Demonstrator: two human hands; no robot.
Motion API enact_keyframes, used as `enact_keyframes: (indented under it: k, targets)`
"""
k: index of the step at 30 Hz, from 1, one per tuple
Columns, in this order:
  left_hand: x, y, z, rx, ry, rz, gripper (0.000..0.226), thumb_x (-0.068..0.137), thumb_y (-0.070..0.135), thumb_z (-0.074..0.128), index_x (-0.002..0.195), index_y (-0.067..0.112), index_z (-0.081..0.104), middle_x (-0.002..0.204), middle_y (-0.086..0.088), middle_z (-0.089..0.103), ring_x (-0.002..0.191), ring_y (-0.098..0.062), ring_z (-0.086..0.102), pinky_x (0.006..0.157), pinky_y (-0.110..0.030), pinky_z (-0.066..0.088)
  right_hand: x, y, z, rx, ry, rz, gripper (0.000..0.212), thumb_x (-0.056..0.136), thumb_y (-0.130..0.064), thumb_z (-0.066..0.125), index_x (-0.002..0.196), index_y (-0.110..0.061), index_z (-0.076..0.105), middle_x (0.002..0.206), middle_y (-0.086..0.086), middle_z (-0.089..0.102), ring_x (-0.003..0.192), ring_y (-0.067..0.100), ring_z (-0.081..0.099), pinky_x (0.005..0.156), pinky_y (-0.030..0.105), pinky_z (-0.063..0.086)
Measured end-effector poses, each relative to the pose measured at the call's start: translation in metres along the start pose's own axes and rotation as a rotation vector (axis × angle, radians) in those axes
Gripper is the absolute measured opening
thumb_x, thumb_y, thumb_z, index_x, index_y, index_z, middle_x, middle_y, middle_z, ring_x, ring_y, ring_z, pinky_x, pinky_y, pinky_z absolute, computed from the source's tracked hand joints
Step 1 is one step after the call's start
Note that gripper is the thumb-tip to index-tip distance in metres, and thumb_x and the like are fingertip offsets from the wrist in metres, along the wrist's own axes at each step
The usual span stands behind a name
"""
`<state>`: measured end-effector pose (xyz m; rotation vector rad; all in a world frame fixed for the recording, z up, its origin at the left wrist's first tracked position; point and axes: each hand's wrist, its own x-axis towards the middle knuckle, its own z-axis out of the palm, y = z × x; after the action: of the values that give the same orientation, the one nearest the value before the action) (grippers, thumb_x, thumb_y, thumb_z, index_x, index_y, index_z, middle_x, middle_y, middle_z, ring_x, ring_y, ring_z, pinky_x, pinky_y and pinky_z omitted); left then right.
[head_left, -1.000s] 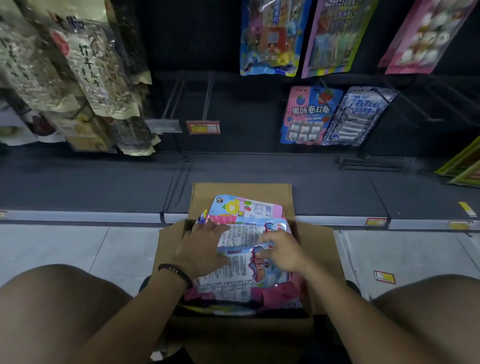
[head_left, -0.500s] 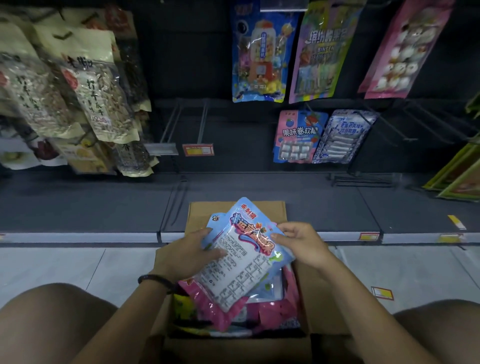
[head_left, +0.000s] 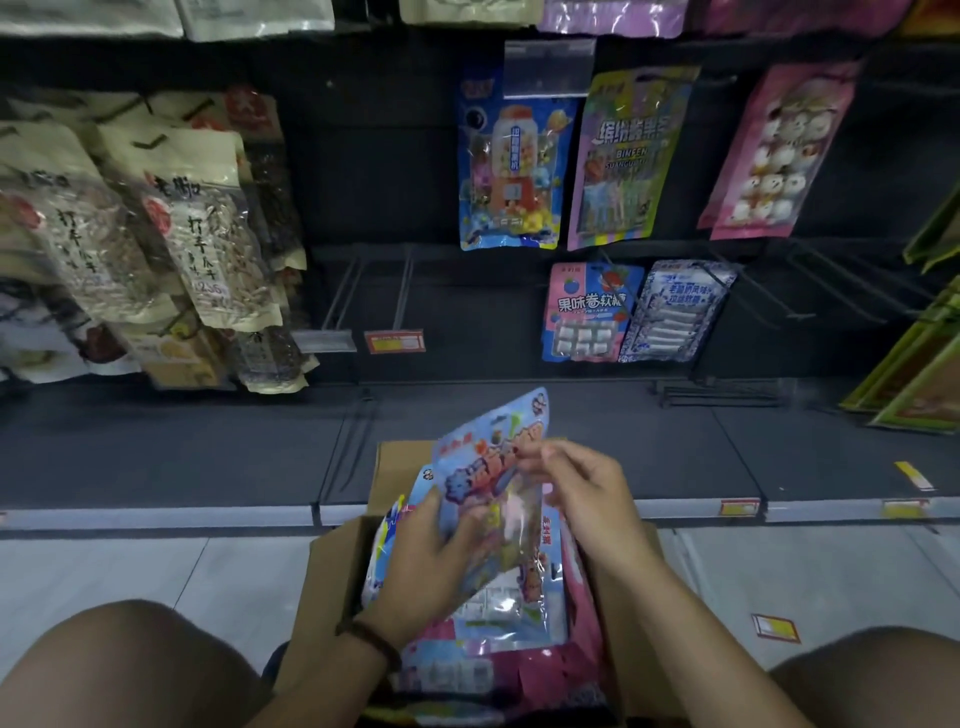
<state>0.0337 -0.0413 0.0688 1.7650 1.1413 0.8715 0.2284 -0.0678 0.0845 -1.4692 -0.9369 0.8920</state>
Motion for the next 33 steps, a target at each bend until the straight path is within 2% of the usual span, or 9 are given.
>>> enact_keyframes:
  k: [3, 6, 9, 12, 16, 18, 23, 28, 33]
  targets:
    - [0.002, 0.015, -0.015, -0.089, -0.099, -0.093, 0.024, 0.106, 0.022, 0.061, 0.119, 0.042, 0.056, 0.103, 0.023, 0.071, 0.085, 0.025, 0.065, 0.068, 0.001, 0.046, 0.001, 0.006, -0.016, -0.4, -0.014, -0.209, 0.048, 0.098, -0.028, 0.075, 0.14, -0.047, 0.061, 0.129, -0.02, 0.054, 0.117, -0.015, 0.053, 0.096, 0.006, 0.041]
    - [0.012, 0.011, -0.023, -0.258, -0.16, -0.149, 0.027, 0.106, 0.022, 0.061, 0.132, 0.03, 0.06, 0.118, 0.007, 0.078, 0.101, 0.001, 0.075, 0.075, -0.01, 0.057, 0.0, 0.005, -0.021, -0.281, -0.147, -0.206, 0.072, 0.096, -0.022, 0.078, 0.15, -0.057, 0.046, 0.147, -0.029, 0.047, 0.137, -0.017, 0.041, 0.116, 0.024, 0.039]
    - [0.019, 0.014, -0.029, -0.345, -0.205, -0.163, 0.032, 0.105, 0.022, 0.061, 0.137, 0.021, 0.06, 0.129, -0.002, 0.076, 0.117, -0.024, 0.074, 0.089, -0.034, 0.063, -0.006, -0.007, -0.02, -0.147, -0.136, -0.198, 0.075, 0.096, -0.011, 0.076, 0.149, -0.056, 0.048, 0.155, -0.033, 0.047, 0.146, -0.004, 0.042, 0.12, 0.041, 0.045]
    - [0.024, 0.031, -0.031, -0.359, -0.182, -0.098, 0.036, 0.107, 0.018, 0.059, 0.142, 0.024, 0.056, 0.134, -0.001, 0.073, 0.12, -0.022, 0.073, 0.092, -0.034, 0.062, -0.012, -0.027, -0.028, -0.109, -0.038, -0.19, 0.075, 0.096, -0.008, 0.076, 0.145, -0.06, 0.051, 0.153, -0.035, 0.047, 0.144, -0.003, 0.046, 0.117, 0.043, 0.048]
    - [0.036, 0.076, -0.029, -0.36, -0.014, 0.063, 0.087, 0.102, 0.012, 0.067, 0.163, 0.048, 0.017, 0.135, 0.006, 0.072, 0.123, -0.015, 0.071, 0.095, -0.033, 0.06, -0.013, -0.065, -0.048, -0.146, 0.003, -0.26, 0.076, 0.096, -0.013, 0.078, 0.144, -0.062, 0.049, 0.158, -0.031, 0.043, 0.145, -0.006, 0.04, 0.117, 0.039, 0.047]
    - [0.044, 0.103, -0.03, -0.325, -0.022, 0.159, 0.095, 0.101, 0.016, 0.068, 0.161, 0.059, 0.008, 0.136, 0.009, 0.071, 0.126, -0.014, 0.069, 0.1, -0.036, 0.057, -0.01, -0.092, -0.062, -0.208, 0.012, -0.297, 0.077, 0.096, -0.015, 0.078, 0.146, -0.064, 0.045, 0.158, -0.035, 0.04, 0.146, -0.007, 0.035, 0.12, 0.04, 0.043]
    - [0.083, 0.187, -0.037, -0.223, -0.091, 0.327, 0.071, 0.097, 0.015, 0.072, 0.149, 0.057, 0.047, 0.151, 0.014, 0.058, 0.134, -0.012, 0.062, 0.105, -0.042, 0.058, 0.012, -0.17, -0.107, -0.361, 0.109, -0.477, 0.064, 0.102, -0.028, 0.07, 0.153, -0.054, 0.042, 0.155, -0.026, 0.046, 0.145, -0.005, 0.038, 0.123, 0.039, 0.037]
    - [0.132, 0.273, -0.036, -0.061, -0.079, 0.491, 0.074, 0.095, 0.017, 0.077, 0.156, 0.043, 0.046, 0.144, 0.019, 0.062, 0.125, -0.003, 0.066, 0.098, -0.035, 0.062, 0.035, -0.245, -0.149, -0.515, 0.185, -0.567, 0.073, 0.101, -0.034, 0.07, 0.16, -0.049, 0.03, 0.142, -0.011, 0.042, 0.114, -0.031, 0.037, 0.091, 0.005, 0.035]
    - [0.178, 0.357, -0.029, 0.038, -0.123, 0.622, 0.078, 0.096, 0.023, 0.076, 0.159, 0.047, 0.037, 0.16, 0.018, 0.048, 0.144, -0.011, 0.052, 0.113, -0.04, 0.052, 0.058, -0.316, -0.189, -0.489, 0.289, -0.609, 0.076, 0.096, -0.039, 0.075, 0.157, -0.055, 0.032, 0.152, -0.011, 0.034, 0.133, 0.005, 0.039, 0.106, 0.03, 0.036]
